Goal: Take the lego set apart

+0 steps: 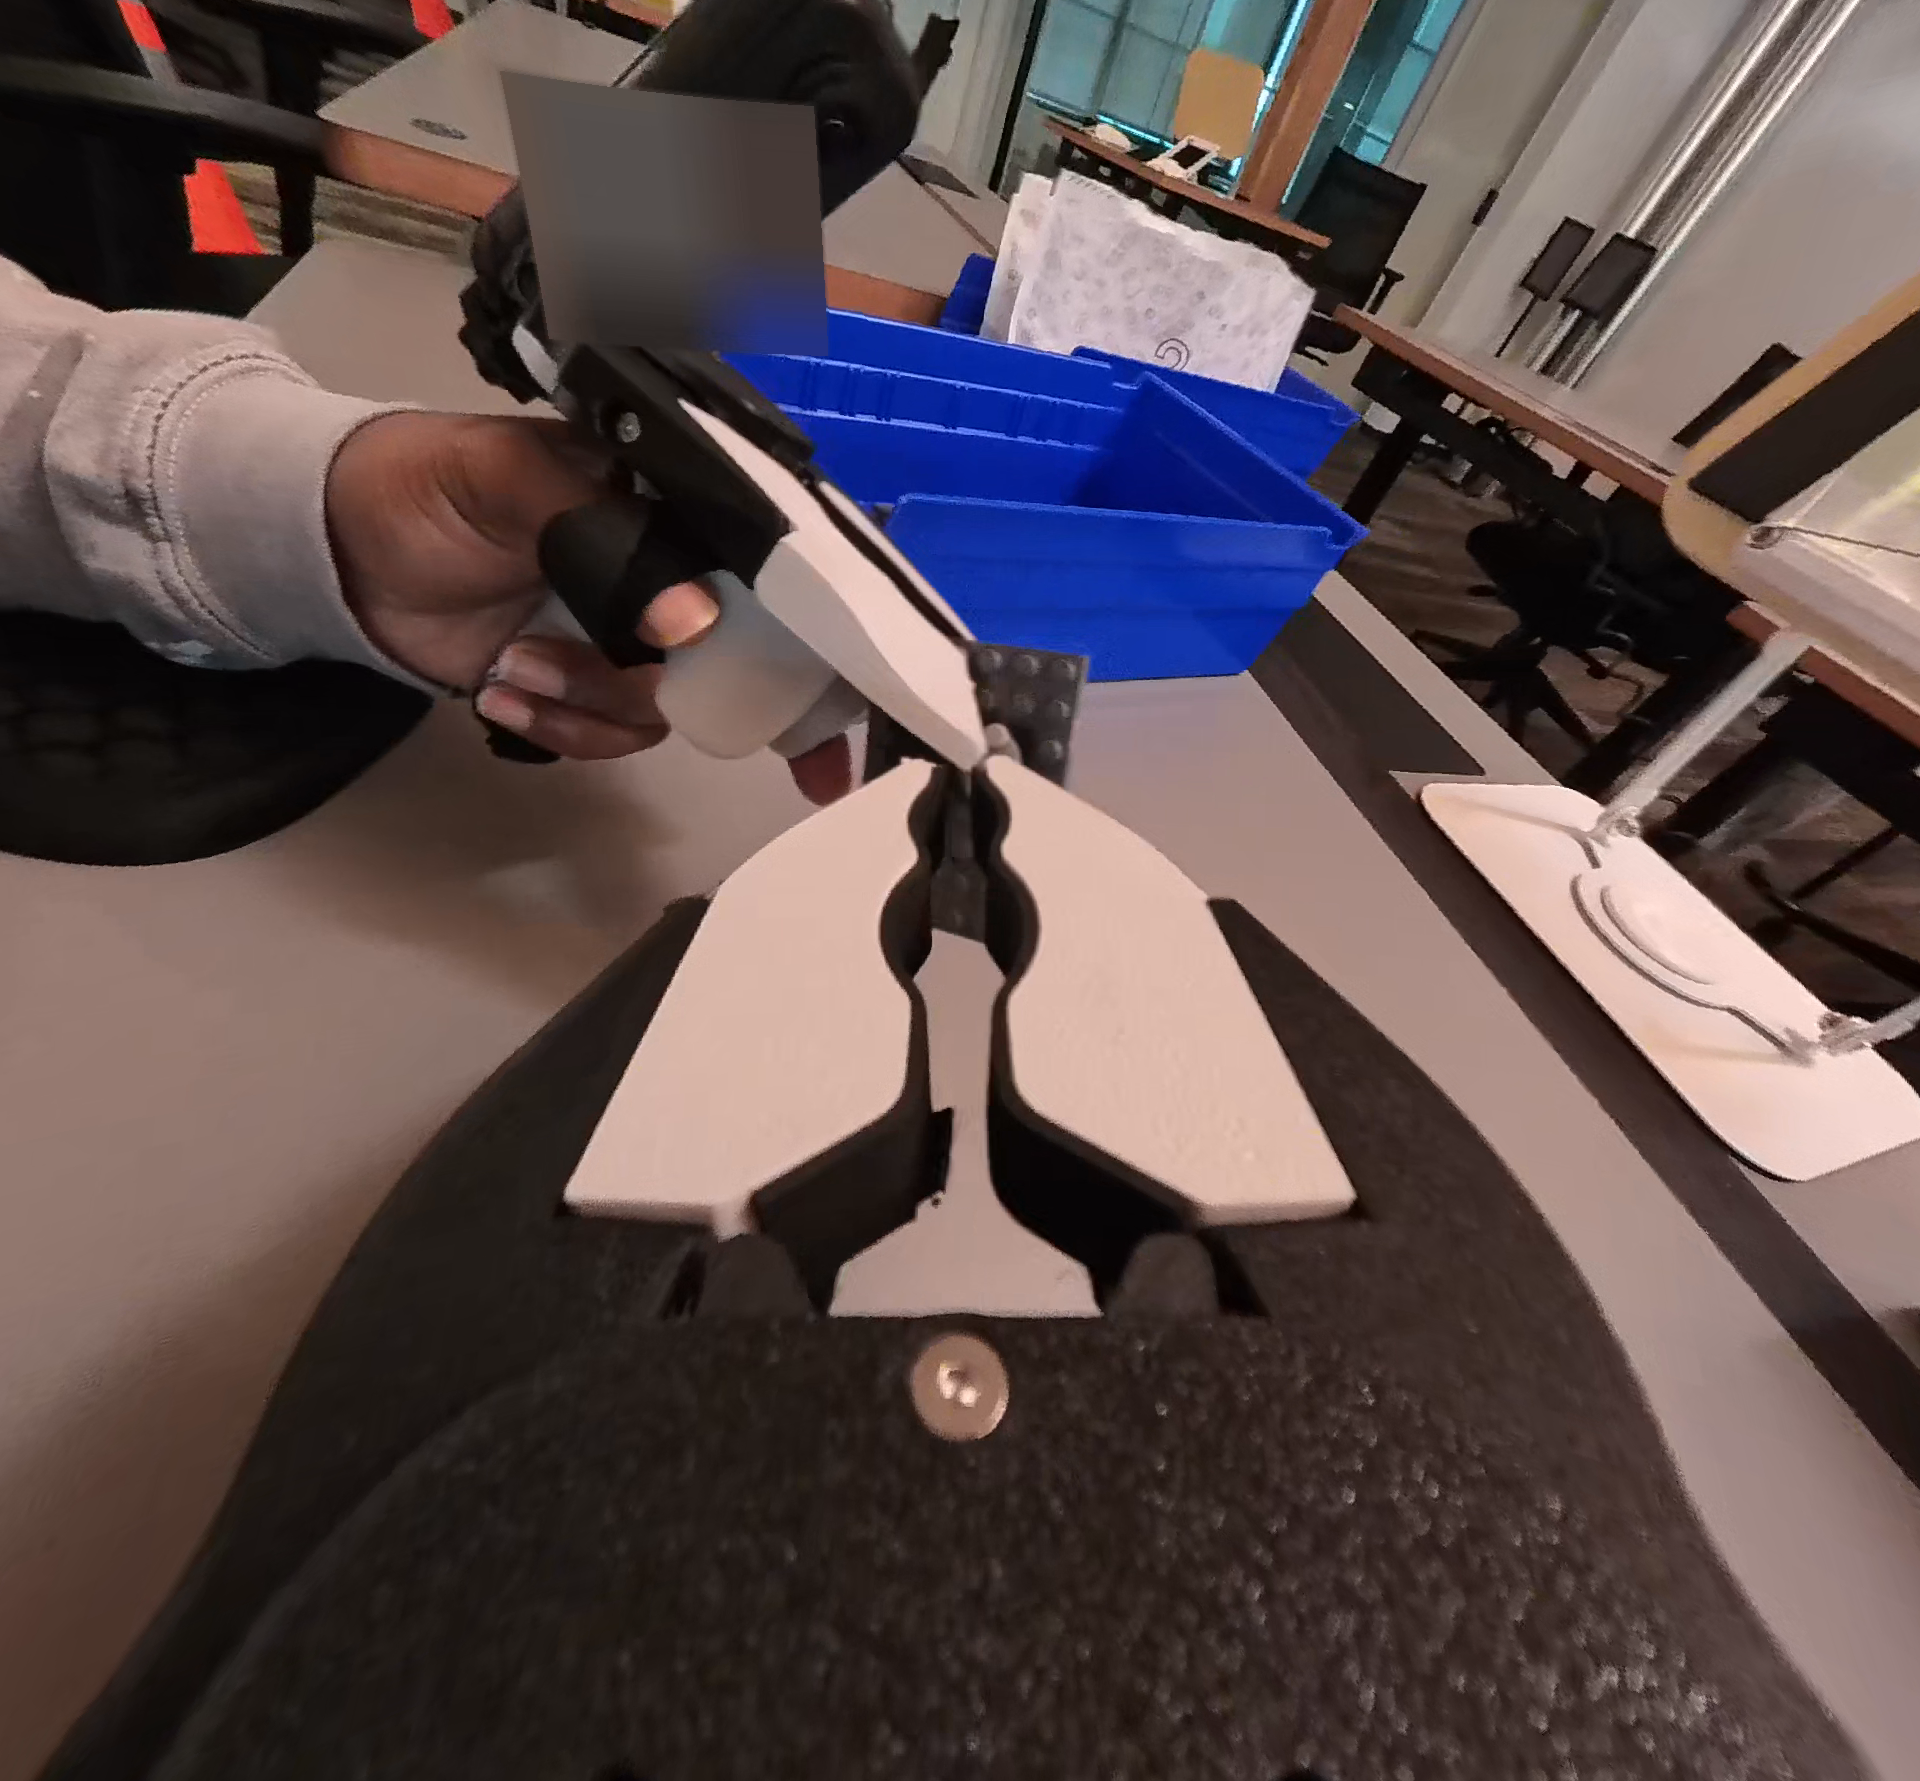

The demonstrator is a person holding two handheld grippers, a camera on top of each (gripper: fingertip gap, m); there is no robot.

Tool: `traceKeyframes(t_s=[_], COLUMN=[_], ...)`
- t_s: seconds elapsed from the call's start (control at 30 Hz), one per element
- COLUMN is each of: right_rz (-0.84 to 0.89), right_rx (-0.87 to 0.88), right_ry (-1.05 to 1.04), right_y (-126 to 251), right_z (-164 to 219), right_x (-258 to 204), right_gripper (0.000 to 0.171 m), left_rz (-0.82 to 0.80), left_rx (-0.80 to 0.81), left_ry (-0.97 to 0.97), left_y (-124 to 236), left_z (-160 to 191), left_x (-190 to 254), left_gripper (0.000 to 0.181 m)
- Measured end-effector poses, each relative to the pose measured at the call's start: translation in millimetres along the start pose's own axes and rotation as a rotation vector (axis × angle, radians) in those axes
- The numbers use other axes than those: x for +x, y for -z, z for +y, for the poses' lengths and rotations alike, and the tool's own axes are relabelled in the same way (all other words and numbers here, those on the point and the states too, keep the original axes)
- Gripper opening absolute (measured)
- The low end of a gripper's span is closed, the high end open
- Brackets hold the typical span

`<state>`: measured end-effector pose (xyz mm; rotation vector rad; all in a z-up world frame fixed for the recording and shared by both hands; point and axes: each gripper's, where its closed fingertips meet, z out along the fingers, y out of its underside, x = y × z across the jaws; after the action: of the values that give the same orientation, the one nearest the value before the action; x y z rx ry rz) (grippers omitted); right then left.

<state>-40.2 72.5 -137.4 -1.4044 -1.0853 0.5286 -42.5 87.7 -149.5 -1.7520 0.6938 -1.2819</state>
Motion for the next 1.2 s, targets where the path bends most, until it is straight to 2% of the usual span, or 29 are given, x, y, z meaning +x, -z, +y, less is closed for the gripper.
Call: traceKeyframes(t_s=[0.27,0.43,0.53,0.67,0.7,0.73,0.93,1.1,1.2], right_rz=[0.028,-0.203,-0.380,-0.517,-0.521,-0.543,-0.672,-0.761,-0.768], right_rx=[-0.098,-0.022,0.034,0.118,0.106,0.097,-0.200,-0.391,-0.464], right_ry=[0.035,-0.331,-0.502,-0.618,-0.614,-0.605,-0.489,-0.401,-0.341], right_y=[-6.5,0.0,11.3,16.5,16.6,19.3,44.2,54.2,55.7], right_z=[21.3,18.8,12.6,-3.0,-1.5,-1.1,26.6,52.9,63.9], right_x=[5.4,1.6,-2.9,-14.1,-14.8,-16.2,-24.3,-47.4,-55.1], right_gripper=[0.024,0.030,0.029,0.021,0.008,0.005,0.005,0.005,0.004], left_rz=[0.090,0.193,0.232,0.270,0.285,0.298,0.334,0.309,0.306], left_rx=[0.011,0.045,0.081,0.107,0.107,0.099,-0.106,-0.318,-0.400], left_ry=[0.071,0.075,0.040,0.030,0.031,0.028,-0.089,-0.214,-0.238], left_y=[-0.9,3.5,6.9,5.8,5.4,5.1,0.1,-8.2,-8.5], left_z=[2.3,-1.4,-7.6,-9.5,-9.0,-7.7,19.2,58.3,74.6], left_x=[9.4,22.8,30.5,38.0,40.3,42.6,51.5,53.0,51.9], left_gripper=[0.008,0.008,0.008,0.008,0.009,0.009,0.016,0.005,0.005])
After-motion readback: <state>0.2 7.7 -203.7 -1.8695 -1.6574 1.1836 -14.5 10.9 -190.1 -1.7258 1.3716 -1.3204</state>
